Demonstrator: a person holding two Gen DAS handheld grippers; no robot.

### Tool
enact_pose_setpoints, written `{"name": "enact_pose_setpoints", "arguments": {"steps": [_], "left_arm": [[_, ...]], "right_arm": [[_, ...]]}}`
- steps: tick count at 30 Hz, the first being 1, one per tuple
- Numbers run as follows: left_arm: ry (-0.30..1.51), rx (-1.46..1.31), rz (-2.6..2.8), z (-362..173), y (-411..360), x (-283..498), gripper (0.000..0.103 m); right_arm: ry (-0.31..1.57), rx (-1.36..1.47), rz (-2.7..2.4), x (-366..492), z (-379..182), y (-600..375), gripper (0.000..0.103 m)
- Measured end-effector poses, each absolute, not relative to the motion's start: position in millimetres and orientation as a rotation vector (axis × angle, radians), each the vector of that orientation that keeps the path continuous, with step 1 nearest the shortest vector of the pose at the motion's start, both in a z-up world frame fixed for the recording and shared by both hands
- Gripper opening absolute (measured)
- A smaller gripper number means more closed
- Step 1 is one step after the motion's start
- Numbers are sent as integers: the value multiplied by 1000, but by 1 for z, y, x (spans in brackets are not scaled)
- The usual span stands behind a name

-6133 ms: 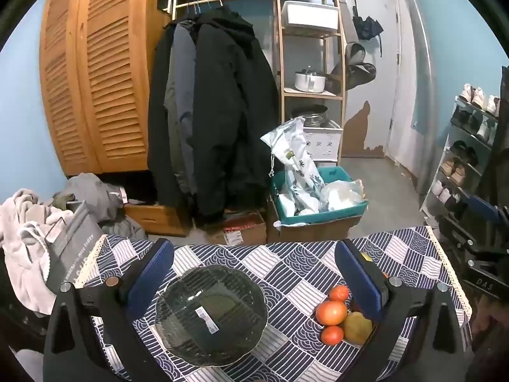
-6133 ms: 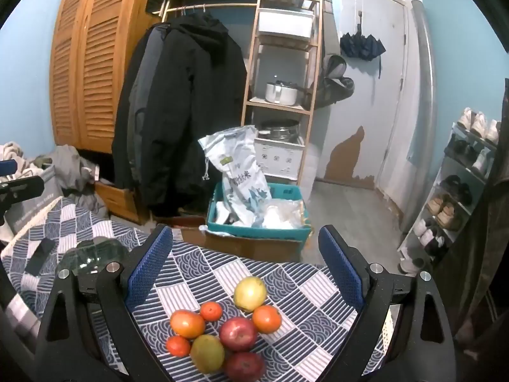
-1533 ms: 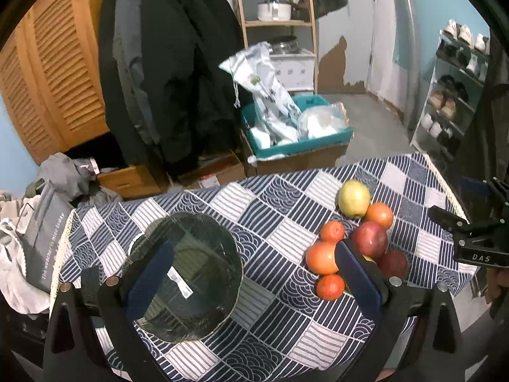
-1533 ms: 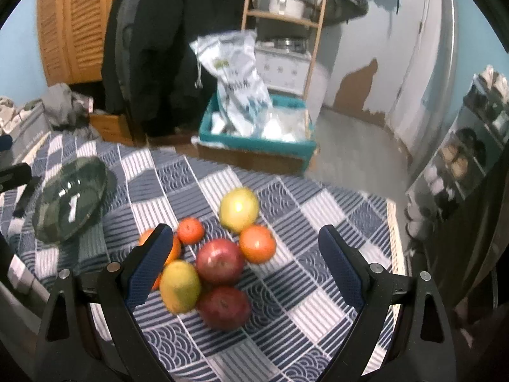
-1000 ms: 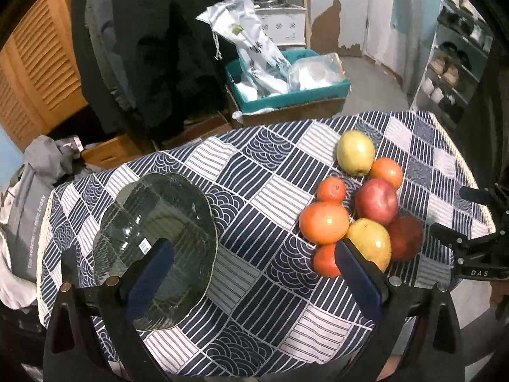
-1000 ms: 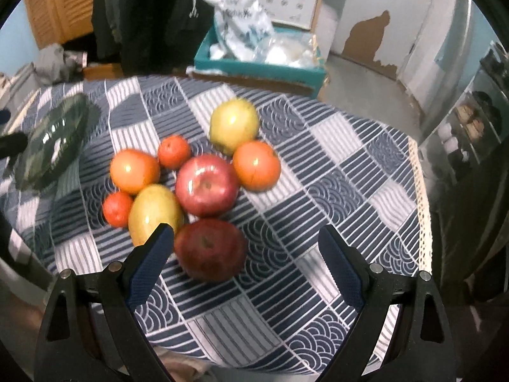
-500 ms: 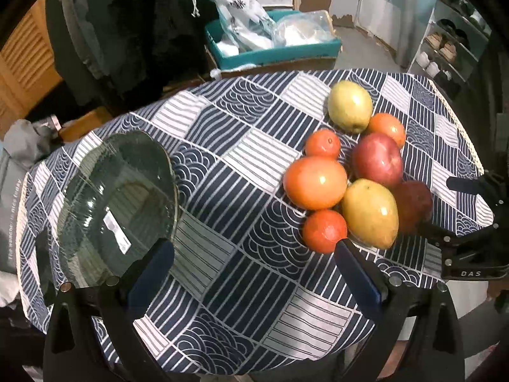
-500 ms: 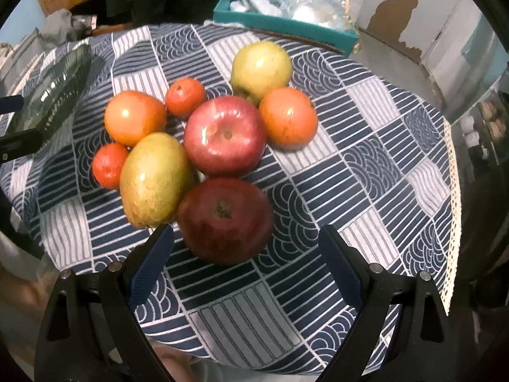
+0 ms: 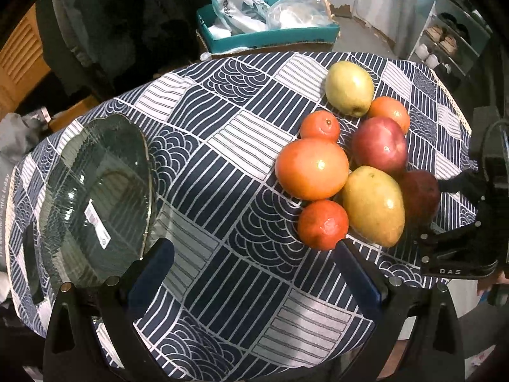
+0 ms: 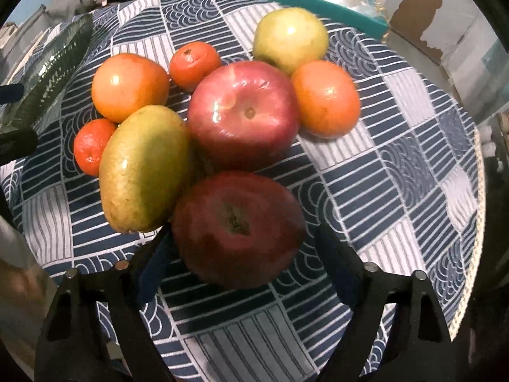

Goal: Organize fruits
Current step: 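Move the right tool over the large red apple while the left tool approaches the large orange, then close the right tool on the large red apple while the left tool grasps the large orange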

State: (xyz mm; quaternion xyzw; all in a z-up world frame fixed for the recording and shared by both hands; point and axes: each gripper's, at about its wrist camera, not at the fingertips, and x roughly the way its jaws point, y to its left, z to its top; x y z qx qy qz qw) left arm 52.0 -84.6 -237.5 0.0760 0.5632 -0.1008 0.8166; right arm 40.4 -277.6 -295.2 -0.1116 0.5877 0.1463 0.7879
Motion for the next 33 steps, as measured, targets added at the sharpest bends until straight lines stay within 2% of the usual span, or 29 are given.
{"name": "enact_pose_setpoints", "arguments": {"steps": [1,9,21,29,33], "left_arm": [[1202,159,-215,-238,-85,53,102],[1217,91,-253,-238,-96,68,102],[1260,-58,-231,-250,-105,110,102],[1298,-3,-226,-268,-122,120,102],[1324,-15,-232,-277,-123,124,96]], "right_arm": [[1280,-221,333,42,-297,-278,78],[1278,-151,281,44,-294,-293,77],[1179,-74,135,62,-265,-326,77],[1126,-30,90,70,-250,-331,77],[1117,-40,102,70,-247,-329,77]]}}
